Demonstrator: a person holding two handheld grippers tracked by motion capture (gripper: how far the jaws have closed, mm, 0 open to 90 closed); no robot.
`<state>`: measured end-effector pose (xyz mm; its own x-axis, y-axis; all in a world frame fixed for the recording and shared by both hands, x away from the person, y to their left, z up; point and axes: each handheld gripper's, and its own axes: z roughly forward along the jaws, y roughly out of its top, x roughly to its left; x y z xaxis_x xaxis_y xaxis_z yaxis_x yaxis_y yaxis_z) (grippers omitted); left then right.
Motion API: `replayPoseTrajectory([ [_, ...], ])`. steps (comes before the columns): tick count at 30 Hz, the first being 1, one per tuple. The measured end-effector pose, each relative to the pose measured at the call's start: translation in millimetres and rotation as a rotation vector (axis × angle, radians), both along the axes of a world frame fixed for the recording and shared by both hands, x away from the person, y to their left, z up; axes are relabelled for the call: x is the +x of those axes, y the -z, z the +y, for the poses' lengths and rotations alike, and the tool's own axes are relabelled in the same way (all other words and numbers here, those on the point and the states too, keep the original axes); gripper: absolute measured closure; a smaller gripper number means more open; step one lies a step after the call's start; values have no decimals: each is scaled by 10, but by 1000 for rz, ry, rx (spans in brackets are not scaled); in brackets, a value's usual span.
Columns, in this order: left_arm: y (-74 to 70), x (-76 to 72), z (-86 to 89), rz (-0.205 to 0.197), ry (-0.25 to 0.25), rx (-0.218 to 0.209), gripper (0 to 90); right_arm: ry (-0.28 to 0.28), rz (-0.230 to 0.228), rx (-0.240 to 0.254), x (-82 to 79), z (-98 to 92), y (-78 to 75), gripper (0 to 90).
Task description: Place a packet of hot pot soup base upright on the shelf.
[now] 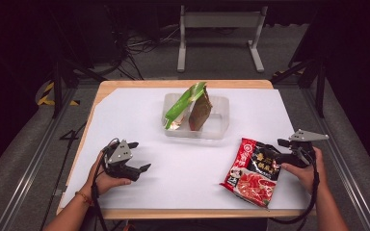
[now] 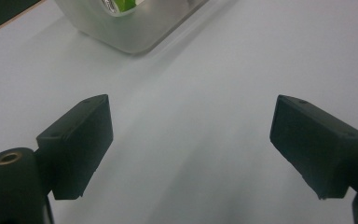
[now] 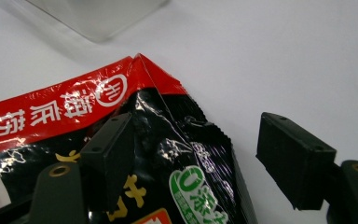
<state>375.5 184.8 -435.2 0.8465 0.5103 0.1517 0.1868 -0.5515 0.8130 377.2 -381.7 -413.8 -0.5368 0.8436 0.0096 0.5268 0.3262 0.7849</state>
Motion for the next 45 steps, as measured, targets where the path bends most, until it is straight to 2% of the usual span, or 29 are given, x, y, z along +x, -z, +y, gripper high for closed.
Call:
replayPoseTrajectory([
  [10, -15, 27, -27, -1, 16, -2, 142, 32, 74, 100, -2, -210, 158, 207],
  [11, -13, 25, -30, 2, 15, -4, 142, 24, 91, 135, 11, -230, 189, 207],
  [14, -10, 26, -31, 2, 16, -1, 142, 4, 109, 156, 24, -229, 218, 207],
  [16, -11, 25, -30, 2, 15, -2, 142, -24, 139, 131, 36, -181, 235, 211],
  [18, -11, 27, -29, 3, 16, -1, 142, -78, 158, 123, 43, -133, 244, 198],
  [19, -9, 28, -30, 4, 15, 1, 142, -71, 156, 103, 39, -76, 244, 206],
  [20, -7, 29, -32, 5, 16, 1, 142, -71, 156, 103, 39, -76, 244, 206],
  [22, -5, 34, -36, 4, 17, 7, 142, -73, 163, 117, 45, -62, 246, 262],
  [26, 2, 27, -48, 8, 19, 13, 141, -41, 182, 144, 63, -89, 237, 407],
  [27, 3, 28, -49, 7, 20, 17, 141, -34, 183, 158, 64, -105, 243, 494],
  [28, 3, 29, -48, 8, 21, 18, 141, -34, 183, 158, 64, -105, 243, 494],
  [31, 8, 36, -46, 13, 21, 18, 139, -27, 194, 178, 67, -113, 242, 577],
  [33, 13, 45, -43, 20, 19, 21, 136, -8, 189, 214, 64, -134, 244, 678],
  [39, 11, 42, -41, 22, 19, 18, 137, -7, 154, 257, 31, -158, 181, 793],
  [45, 16, 49, -41, 22, 20, 26, 137, -23, 127, 307, 2, -180, 138, 834],
])
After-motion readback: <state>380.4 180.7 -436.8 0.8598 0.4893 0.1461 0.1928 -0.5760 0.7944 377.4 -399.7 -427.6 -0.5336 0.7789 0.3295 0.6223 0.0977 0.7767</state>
